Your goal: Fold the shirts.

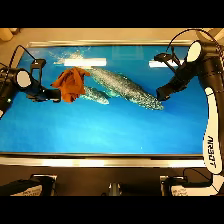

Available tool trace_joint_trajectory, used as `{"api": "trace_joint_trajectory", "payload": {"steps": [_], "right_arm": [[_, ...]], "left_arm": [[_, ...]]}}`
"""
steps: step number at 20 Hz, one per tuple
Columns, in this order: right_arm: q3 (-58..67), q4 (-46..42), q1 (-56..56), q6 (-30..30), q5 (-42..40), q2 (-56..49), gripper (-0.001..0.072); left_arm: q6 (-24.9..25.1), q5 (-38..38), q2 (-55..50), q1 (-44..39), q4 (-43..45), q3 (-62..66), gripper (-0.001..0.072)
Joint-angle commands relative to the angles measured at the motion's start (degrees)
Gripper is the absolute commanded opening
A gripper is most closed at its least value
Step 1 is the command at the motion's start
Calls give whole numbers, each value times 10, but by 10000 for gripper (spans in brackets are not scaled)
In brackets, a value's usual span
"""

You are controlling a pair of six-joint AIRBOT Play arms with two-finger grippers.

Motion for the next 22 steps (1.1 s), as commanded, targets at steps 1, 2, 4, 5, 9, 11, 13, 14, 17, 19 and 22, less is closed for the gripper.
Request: {"api": "trace_joint_trajectory", "payload": {"steps": [1, 2, 4, 5, 9, 11, 13, 14, 17, 19, 22], "right_arm": [[0, 0, 1, 0, 0, 0, 676], [0, 0, 1, 0, 0, 0, 676], [0, 0, 1, 0, 0, 0, 676], [0, 0, 1, 0, 0, 0, 676], [0, 0, 1, 0, 0, 0, 676], [0, 0, 1, 0, 0, 0, 676], [0, 0, 1, 0, 0, 0, 676], [0, 0, 1, 0, 0, 0, 676], [0, 0, 1, -6, -39, 0, 676], [0, 0, 1, -11, -102, 0, 676], [0, -5, 1, -11, -129, 0, 676]], "left_arm": [[0, 0, 0, 0, 0, 0, 687], [0, 0, 0, 0, 0, 0, 687], [0, 0, 0, 0, 0, 0, 687], [0, 0, 0, 0, 0, 0, 687], [0, 0, 0, 0, 0, 0, 687], [0, 0, 0, 0, 0, 0, 687], [0, 0, 0, 0, 0, 0, 687], [0, 0, 0, 0, 0, 0, 687], [0, 60, -6, 0, -1, 0, 687], [0, 111, -9, -1, 0, 0, 687], [-2, 160, -11, -1, -7, 0, 687]]}}
